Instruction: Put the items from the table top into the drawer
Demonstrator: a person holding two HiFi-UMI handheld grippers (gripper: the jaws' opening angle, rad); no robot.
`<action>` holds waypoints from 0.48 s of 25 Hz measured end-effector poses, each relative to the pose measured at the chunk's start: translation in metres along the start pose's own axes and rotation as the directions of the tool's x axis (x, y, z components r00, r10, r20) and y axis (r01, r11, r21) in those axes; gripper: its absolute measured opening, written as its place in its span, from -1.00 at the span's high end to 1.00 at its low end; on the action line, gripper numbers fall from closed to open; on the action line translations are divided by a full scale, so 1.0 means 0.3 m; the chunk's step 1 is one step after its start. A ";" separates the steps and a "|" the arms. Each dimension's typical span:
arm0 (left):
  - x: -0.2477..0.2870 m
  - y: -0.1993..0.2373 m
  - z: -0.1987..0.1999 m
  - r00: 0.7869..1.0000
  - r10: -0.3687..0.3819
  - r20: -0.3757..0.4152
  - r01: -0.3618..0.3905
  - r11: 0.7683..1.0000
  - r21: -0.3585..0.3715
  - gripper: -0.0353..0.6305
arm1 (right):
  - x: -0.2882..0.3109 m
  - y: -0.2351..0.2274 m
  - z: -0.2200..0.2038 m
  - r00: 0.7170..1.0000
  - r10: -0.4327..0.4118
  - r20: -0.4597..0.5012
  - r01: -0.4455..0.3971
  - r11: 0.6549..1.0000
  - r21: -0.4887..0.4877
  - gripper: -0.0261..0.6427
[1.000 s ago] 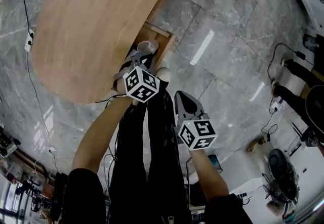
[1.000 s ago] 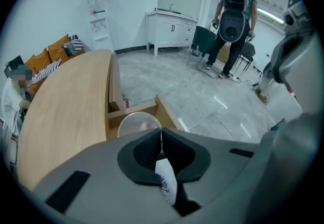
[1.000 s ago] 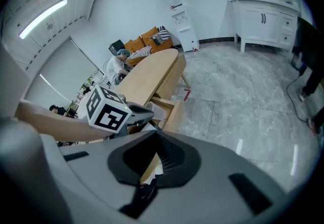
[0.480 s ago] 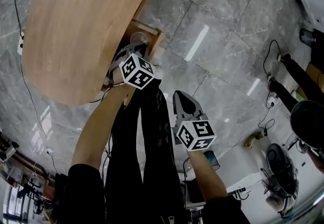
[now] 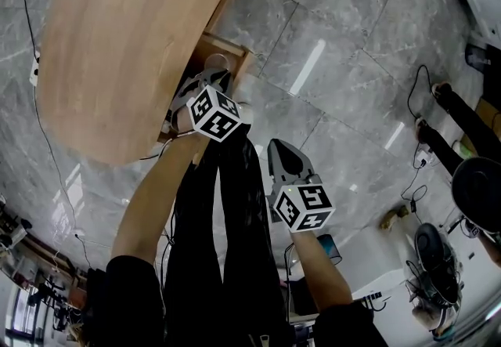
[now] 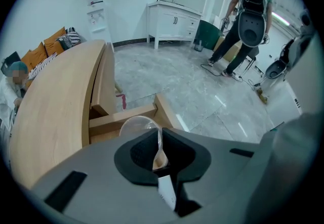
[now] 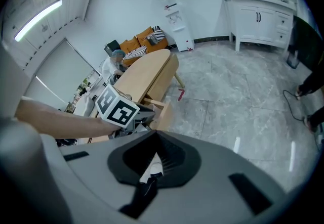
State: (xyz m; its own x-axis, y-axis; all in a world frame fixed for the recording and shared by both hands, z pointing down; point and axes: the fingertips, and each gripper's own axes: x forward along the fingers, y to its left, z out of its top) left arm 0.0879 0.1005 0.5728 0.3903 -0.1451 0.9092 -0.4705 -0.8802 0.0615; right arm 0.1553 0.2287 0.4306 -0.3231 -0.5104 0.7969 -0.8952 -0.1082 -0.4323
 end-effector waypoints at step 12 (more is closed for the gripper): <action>-0.079 -0.017 0.007 0.998 0.002 0.059 0.002 0.998 -0.063 0.61 | 0.006 0.054 0.027 0.999 0.034 -0.013 -0.034 0.998 -0.048 0.89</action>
State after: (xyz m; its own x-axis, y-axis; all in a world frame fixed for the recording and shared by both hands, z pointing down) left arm 0.0828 0.1074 0.5501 0.4351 -0.1730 0.8836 -0.5189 -0.8502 0.0890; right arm 0.1426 0.2191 0.4217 -0.3569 -0.5030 0.7871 -0.8972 -0.0498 -0.4387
